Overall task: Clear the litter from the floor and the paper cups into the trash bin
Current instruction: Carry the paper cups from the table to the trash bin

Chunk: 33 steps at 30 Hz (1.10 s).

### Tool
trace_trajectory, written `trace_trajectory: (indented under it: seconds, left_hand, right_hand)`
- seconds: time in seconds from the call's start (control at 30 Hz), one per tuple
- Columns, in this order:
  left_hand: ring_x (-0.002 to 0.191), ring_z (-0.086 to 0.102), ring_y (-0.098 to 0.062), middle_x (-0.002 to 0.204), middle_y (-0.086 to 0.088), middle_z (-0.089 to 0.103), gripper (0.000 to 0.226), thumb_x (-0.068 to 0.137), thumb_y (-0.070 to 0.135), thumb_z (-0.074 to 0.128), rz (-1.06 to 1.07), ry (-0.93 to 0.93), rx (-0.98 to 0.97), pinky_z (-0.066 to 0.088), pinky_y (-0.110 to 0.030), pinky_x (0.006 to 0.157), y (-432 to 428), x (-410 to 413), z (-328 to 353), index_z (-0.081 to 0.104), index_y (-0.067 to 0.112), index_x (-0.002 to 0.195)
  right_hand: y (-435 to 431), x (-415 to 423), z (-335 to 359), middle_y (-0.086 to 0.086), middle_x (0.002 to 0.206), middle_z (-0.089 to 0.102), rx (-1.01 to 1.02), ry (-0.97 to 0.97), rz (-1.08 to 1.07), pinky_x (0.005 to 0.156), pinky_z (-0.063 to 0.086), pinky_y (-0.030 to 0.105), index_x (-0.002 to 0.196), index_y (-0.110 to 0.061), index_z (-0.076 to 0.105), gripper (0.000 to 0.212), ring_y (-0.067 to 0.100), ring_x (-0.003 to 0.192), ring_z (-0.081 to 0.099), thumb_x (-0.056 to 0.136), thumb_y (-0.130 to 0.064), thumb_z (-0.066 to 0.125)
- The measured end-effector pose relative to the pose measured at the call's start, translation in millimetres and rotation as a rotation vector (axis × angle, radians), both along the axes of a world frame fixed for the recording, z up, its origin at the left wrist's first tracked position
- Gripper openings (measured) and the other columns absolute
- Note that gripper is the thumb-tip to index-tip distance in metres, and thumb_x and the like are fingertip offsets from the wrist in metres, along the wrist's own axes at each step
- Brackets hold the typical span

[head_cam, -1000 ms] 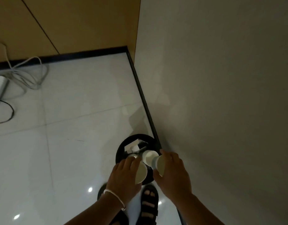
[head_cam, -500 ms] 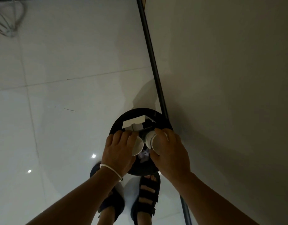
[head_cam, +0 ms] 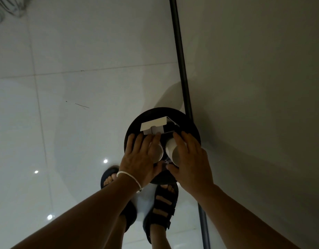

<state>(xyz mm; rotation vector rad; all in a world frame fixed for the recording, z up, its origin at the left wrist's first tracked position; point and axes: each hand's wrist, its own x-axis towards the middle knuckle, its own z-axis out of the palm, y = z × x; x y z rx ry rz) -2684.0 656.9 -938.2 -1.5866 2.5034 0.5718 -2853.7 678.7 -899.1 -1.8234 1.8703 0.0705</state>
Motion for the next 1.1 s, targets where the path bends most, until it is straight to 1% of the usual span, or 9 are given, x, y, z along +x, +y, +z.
trace_trajectory:
  seconds: [0.1, 0.23, 0.4, 0.53, 0.6, 0.7, 0.83, 0.97, 1.1]
  left_hand:
    - [0.122, 0.046, -0.032, 0.13, -0.009, 0.052, 0.076, 0.079, 0.058, 0.054, 0.021, 0.108, -0.022, 0.03, -0.047, 0.105, -3.1, 7.8, 25.6, 0.042, 0.013, 0.138]
    - [0.121, 0.046, -0.033, 0.132, -0.01, 0.05, 0.072, 0.078, 0.052, 0.05, 0.086, 0.116, 0.001, 0.038, -0.046, 0.098, -11.3, 31.7, 81.6, 0.044, 0.011, 0.136]
    - [0.132, 0.034, -0.035, 0.144, -0.011, 0.039, 0.074, 0.084, 0.06, 0.029, 0.317, 0.028, 0.065, 0.034, -0.051, 0.101, -20.4, 77.0, 166.6, 0.033, 0.016, 0.143]
    - [0.143, 0.013, -0.032, 0.156, -0.005, 0.019, 0.079, 0.082, 0.067, 0.02, 0.479, -0.031, 0.088, 0.024, -0.052, 0.11, -7.4, 127.3, 244.8, 0.015, 0.025, 0.149]
    - [0.144, 0.009, -0.031, 0.157, -0.004, 0.015, 0.078, 0.083, 0.067, 0.02, 0.557, -0.048, 0.07, 0.022, -0.053, 0.111, 10.0, 153.9, 288.2, 0.011, 0.026, 0.149]
    - [0.144, 0.01, -0.031, 0.157, -0.005, 0.017, 0.076, 0.085, 0.065, 0.024, 0.685, -0.081, 0.006, 0.023, -0.053, 0.11, 50.9, 189.5, 355.4, 0.013, 0.025, 0.149]
    - [0.144, 0.011, -0.03, 0.156, -0.004, 0.017, 0.078, 0.083, 0.068, 0.019, 0.919, -0.083, -0.03, 0.023, -0.052, 0.11, 132.0, 219.4, 434.1, 0.016, 0.026, 0.149]
    - [0.144, 0.01, -0.028, 0.156, -0.002, 0.018, 0.079, 0.082, 0.069, 0.017, 1.165, -0.09, -0.027, 0.022, -0.052, 0.111, 231.4, 245.4, 494.3, 0.014, 0.027, 0.149]
    - [0.145, 0.007, -0.026, 0.157, -0.001, 0.015, 0.074, 0.087, 0.066, 0.025, 1.444, -0.095, -0.043, 0.02, -0.05, 0.111, 347.7, 269.9, 535.6, 0.012, 0.027, 0.149]
  right_hand:
    - [1.8, -1.6, 21.1, 0.012, 0.156, 0.031, 0.014, -0.007, -0.024, 0.105, 0.04, 0.047, 0.152, -0.018, 0.029, 0.094, 0.032, 0.144, 0.029, 0.076, -0.045, 0.078]
    - [-6.8, 7.9, 71.9, 0.008, 0.16, 0.022, 0.056, -0.005, 0.035, 0.111, 0.03, 0.041, 0.154, -0.021, 0.023, 0.084, 0.027, 0.147, 0.018, 0.087, -0.055, 0.061]
    - [-35.1, 46.2, 154.5, 0.006, 0.159, 0.023, 0.064, -0.027, 0.183, 0.113, 0.031, 0.043, 0.153, -0.022, 0.023, 0.08, 0.023, 0.147, 0.017, 0.089, -0.056, 0.056]
    - [-50.6, 96.6, 228.9, 0.003, 0.161, 0.019, 0.049, -0.023, 0.26, 0.117, 0.025, 0.046, 0.154, -0.026, 0.019, 0.079, 0.023, 0.148, 0.012, 0.09, -0.06, 0.05]
    - [-49.8, 124.7, 265.7, 0.003, 0.161, 0.017, 0.027, -0.017, 0.343, 0.118, 0.021, 0.047, 0.154, -0.027, 0.017, 0.079, 0.023, 0.148, 0.01, 0.089, -0.063, 0.047]
    - [-38.6, 167.0, 320.3, 0.003, 0.161, 0.016, -0.013, -0.002, 0.502, 0.117, 0.02, 0.046, 0.154, -0.028, 0.017, 0.08, 0.024, 0.148, 0.009, 0.089, -0.065, 0.045]
    - [-2.0, 226.0, 390.6, 0.005, 0.161, 0.016, -0.049, 0.0, 0.725, 0.115, 0.02, 0.046, 0.153, -0.027, 0.017, 0.08, 0.026, 0.148, 0.008, 0.089, -0.065, 0.046]
    - [58.1, 282.7, 450.5, 0.006, 0.162, 0.012, -0.058, 0.033, 0.993, 0.116, 0.016, 0.046, 0.155, -0.028, 0.011, 0.081, 0.026, 0.148, 0.004, 0.09, -0.067, 0.04]
    - [138.7, 341.2, 495.6, 0.005, 0.162, 0.011, -0.097, 0.073, 1.284, 0.117, 0.013, 0.047, 0.155, -0.029, 0.01, 0.081, 0.024, 0.149, 0.003, 0.09, -0.069, 0.036]
